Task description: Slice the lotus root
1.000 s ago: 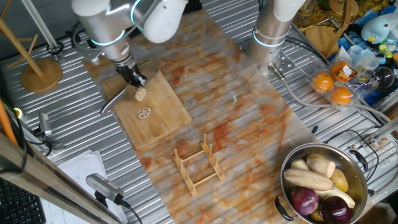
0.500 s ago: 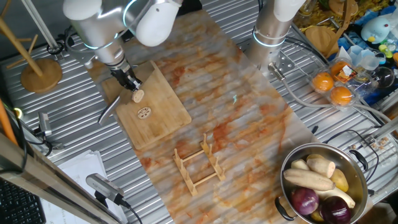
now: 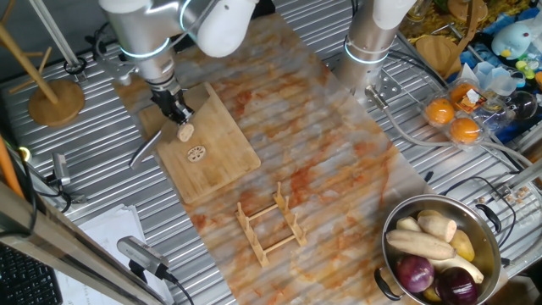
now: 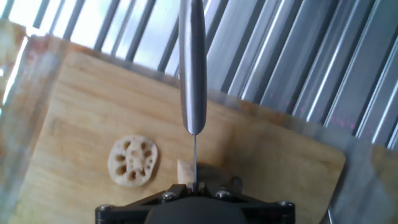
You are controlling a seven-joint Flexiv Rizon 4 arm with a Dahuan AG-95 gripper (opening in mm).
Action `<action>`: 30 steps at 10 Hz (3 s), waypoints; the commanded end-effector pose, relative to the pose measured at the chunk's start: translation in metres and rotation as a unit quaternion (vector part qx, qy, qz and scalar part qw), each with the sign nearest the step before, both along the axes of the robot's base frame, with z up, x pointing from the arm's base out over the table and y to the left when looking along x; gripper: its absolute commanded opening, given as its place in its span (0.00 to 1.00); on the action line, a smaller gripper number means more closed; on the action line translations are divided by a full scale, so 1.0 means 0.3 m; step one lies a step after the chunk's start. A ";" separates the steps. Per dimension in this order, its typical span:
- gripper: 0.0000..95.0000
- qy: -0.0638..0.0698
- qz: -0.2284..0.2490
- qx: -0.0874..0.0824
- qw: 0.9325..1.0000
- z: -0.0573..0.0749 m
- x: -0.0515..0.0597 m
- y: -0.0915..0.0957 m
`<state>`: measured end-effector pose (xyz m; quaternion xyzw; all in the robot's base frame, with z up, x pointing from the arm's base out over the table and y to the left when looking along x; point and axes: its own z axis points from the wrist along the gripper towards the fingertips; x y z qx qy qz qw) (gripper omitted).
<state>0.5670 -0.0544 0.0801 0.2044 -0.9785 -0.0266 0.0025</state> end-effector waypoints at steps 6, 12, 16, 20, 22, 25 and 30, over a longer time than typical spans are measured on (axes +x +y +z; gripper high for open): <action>0.00 0.030 0.007 -0.002 1.000 -0.071 0.008 -0.002; 0.00 0.043 0.009 -0.011 0.999 -0.143 -0.028 -0.024; 0.00 0.050 0.011 -0.012 0.999 -0.197 -0.066 -0.035; 0.00 0.052 0.010 -0.016 0.998 -0.232 -0.065 -0.038; 0.00 0.053 0.013 -0.017 0.998 -0.195 -0.068 -0.036; 0.00 0.051 0.019 -0.018 0.998 -0.188 -0.068 -0.036; 0.20 0.055 0.026 -0.023 0.998 -0.128 -0.080 -0.041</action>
